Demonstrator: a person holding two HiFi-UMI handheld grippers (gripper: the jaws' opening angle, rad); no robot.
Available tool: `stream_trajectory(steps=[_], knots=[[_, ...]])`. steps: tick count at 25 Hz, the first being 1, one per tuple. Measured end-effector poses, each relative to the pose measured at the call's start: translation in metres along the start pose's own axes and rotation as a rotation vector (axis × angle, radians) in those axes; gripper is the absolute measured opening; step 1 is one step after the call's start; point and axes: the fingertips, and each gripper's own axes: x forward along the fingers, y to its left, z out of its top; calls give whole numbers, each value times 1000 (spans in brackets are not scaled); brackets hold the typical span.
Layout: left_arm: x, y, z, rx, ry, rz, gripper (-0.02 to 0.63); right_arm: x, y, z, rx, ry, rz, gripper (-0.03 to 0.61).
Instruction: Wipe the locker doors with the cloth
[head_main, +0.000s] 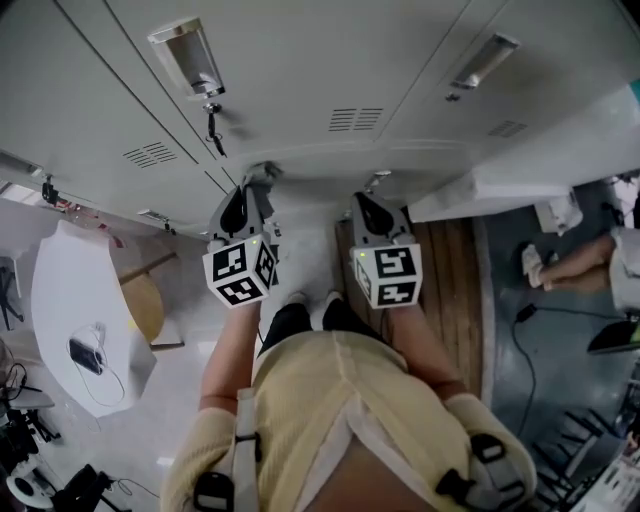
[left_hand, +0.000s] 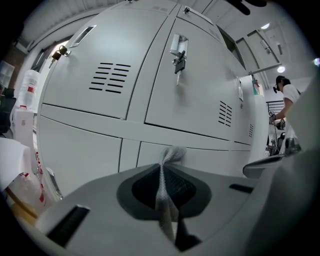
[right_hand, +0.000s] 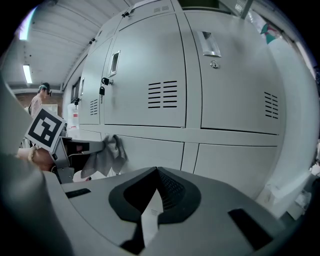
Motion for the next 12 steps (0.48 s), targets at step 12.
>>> stream_trajectory(steps=[12], knots=[[25,-60,-10,20,14,-51,17,8,-37,-8,11,4,19,5]])
